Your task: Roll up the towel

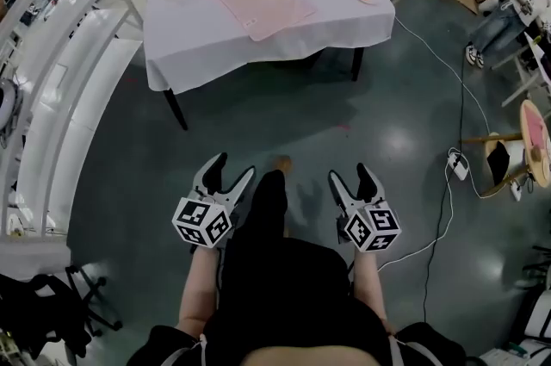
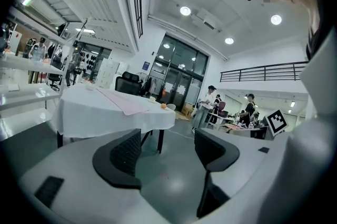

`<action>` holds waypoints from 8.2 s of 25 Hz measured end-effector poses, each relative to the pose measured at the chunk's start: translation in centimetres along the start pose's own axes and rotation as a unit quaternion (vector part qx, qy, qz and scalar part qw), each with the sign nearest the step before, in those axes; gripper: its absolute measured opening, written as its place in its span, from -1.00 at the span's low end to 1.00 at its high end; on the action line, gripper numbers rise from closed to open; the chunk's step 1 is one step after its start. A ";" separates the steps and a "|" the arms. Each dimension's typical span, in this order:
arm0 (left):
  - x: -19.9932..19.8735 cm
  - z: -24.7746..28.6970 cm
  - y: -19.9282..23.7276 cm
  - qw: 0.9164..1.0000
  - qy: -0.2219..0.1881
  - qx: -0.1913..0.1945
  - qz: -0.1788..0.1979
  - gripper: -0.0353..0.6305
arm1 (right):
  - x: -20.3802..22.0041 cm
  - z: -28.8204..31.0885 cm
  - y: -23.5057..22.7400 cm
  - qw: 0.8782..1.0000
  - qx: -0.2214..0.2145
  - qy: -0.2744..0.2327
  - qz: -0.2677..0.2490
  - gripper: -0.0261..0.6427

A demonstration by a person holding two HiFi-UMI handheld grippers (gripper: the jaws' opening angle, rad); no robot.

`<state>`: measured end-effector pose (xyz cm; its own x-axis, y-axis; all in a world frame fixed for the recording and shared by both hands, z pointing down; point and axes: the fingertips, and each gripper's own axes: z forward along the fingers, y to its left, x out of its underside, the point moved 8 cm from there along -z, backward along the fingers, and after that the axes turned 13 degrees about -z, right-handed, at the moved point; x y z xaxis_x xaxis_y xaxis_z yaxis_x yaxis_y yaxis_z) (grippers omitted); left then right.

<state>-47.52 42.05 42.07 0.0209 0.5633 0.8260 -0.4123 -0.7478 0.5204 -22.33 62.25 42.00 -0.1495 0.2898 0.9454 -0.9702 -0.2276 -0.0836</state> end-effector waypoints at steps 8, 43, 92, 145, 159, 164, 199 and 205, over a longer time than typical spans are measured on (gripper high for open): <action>-2.5 6.4 1.3 1.000 0.002 0.013 0.003 0.08 | -1.8 4.8 -3.2 1.000 0.006 0.000 0.006 0.13; -16.5 30.6 13.7 1.000 -0.014 0.001 -0.003 0.08 | -12.7 32.5 -14.3 0.999 -0.027 0.024 -0.015 0.13; -14.8 49.6 19.7 0.926 0.261 -0.218 0.162 0.08 | -19.9 70.6 -29.0 0.704 -0.508 0.149 -0.473 0.11; -11.1 54.4 23.9 0.865 0.373 -0.233 0.241 -0.71 | -22.0 72.3 -24.8 0.676 -0.500 0.153 -0.519 -0.88; -10.5 54.4 23.2 0.859 0.343 -0.292 0.244 -0.65 | -26.4 71.7 -23.6 0.692 -0.523 0.132 -0.479 -0.88; -12.4 53.5 22.9 0.866 0.345 -0.271 0.237 -0.81 | -26.7 71.7 -24.2 0.696 -0.516 0.134 -0.481 -0.88; -26.0 58.7 36.0 0.882 0.389 -0.170 0.203 -0.81 | -21.9 89.1 -23.9 0.687 -0.444 0.260 -0.514 -0.88; -25.0 59.9 37.7 0.871 0.413 -0.169 0.206 -0.81 | -20.6 90.7 -24.3 0.691 -0.438 0.287 -0.499 -0.84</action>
<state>-9.01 -21.31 53.99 -0.7977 0.4363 0.4163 -0.4771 -0.8788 0.0068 21.68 -22.47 53.11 0.8699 0.2745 0.4097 -0.3510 0.9282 0.1234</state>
